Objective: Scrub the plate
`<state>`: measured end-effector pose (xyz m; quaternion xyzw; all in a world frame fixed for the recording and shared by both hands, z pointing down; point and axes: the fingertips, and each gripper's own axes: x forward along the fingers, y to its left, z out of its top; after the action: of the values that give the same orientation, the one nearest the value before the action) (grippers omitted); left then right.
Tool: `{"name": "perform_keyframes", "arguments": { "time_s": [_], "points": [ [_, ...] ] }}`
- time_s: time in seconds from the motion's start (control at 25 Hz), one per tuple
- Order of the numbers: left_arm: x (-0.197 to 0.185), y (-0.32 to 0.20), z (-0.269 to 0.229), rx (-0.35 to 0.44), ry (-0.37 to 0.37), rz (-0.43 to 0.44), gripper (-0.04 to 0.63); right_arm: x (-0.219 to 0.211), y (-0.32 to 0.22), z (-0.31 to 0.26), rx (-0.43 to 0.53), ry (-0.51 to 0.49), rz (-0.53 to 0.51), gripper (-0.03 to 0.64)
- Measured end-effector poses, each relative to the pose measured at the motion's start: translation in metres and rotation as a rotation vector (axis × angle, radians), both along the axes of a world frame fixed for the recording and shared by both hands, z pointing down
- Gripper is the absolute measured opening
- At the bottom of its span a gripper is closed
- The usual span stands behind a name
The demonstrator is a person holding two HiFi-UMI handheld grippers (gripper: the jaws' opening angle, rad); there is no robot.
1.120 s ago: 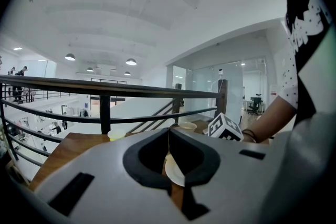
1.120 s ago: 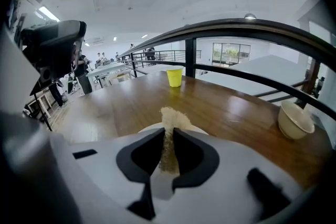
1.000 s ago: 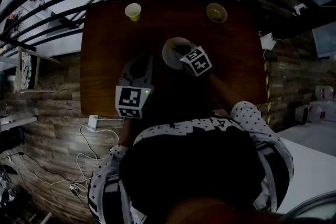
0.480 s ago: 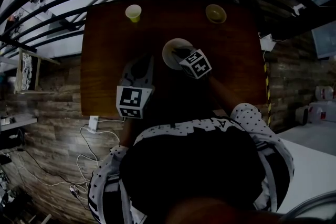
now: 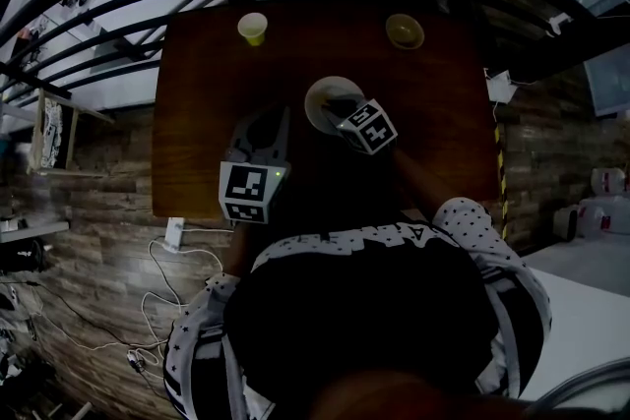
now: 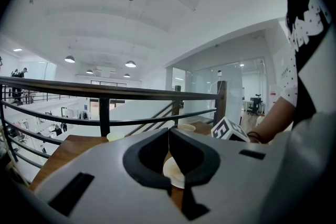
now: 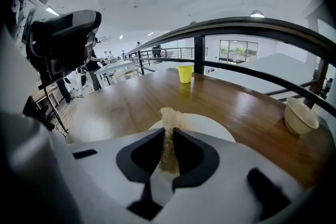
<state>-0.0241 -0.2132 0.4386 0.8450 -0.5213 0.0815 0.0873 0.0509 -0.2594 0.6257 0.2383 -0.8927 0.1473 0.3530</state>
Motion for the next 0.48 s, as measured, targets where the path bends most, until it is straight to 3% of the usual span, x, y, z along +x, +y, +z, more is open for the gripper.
{"name": "perform_keyframes", "arguments": {
  "time_s": [0.48],
  "points": [
    [0.004, 0.005, 0.001, -0.001, -0.001, -0.007, 0.014, 0.002, 0.014, 0.000, -0.028, -0.020, -0.017, 0.051]
  ]
}}
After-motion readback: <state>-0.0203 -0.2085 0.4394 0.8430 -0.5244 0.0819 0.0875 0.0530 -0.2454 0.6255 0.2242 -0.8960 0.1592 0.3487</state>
